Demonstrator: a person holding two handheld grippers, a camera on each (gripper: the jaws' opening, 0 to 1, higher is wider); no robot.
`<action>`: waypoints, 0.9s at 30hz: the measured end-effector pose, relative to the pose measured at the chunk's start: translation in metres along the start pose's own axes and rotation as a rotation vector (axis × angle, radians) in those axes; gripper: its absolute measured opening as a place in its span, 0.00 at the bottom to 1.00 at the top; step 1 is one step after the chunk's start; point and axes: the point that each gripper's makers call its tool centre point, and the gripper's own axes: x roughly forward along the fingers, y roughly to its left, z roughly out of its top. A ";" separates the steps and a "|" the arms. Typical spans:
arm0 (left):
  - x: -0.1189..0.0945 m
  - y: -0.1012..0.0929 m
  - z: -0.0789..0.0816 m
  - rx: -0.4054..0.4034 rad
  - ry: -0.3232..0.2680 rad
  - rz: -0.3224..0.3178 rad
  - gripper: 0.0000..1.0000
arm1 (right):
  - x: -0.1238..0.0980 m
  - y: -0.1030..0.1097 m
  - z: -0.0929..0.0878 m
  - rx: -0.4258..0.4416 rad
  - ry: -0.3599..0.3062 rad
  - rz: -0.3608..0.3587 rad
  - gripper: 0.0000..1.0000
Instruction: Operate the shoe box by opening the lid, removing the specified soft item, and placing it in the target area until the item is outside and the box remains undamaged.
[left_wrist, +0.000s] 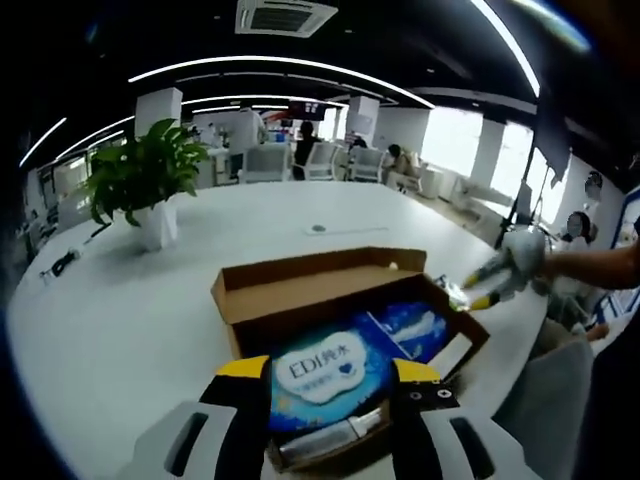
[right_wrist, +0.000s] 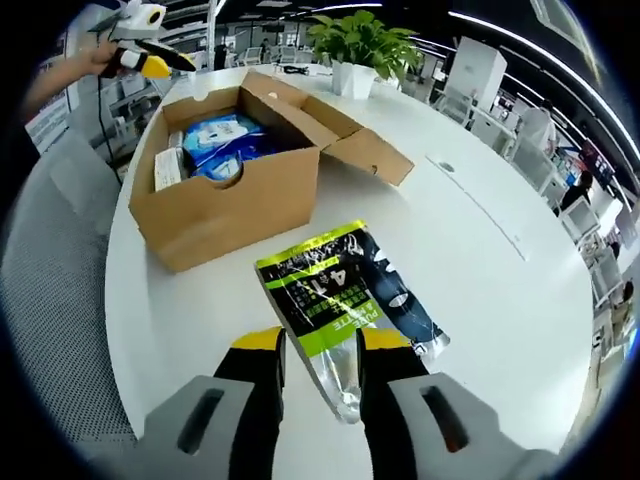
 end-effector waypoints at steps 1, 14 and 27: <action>0.000 -0.001 -0.001 0.009 0.003 -0.005 0.51 | -0.002 0.000 0.003 0.006 -0.006 -0.002 0.28; -0.007 -0.009 -0.010 0.068 0.006 -0.037 0.69 | -0.026 0.016 0.059 0.135 -0.121 0.033 0.36; -0.012 -0.008 -0.022 0.090 0.024 -0.056 0.81 | -0.007 0.054 0.103 0.097 -0.187 0.105 0.38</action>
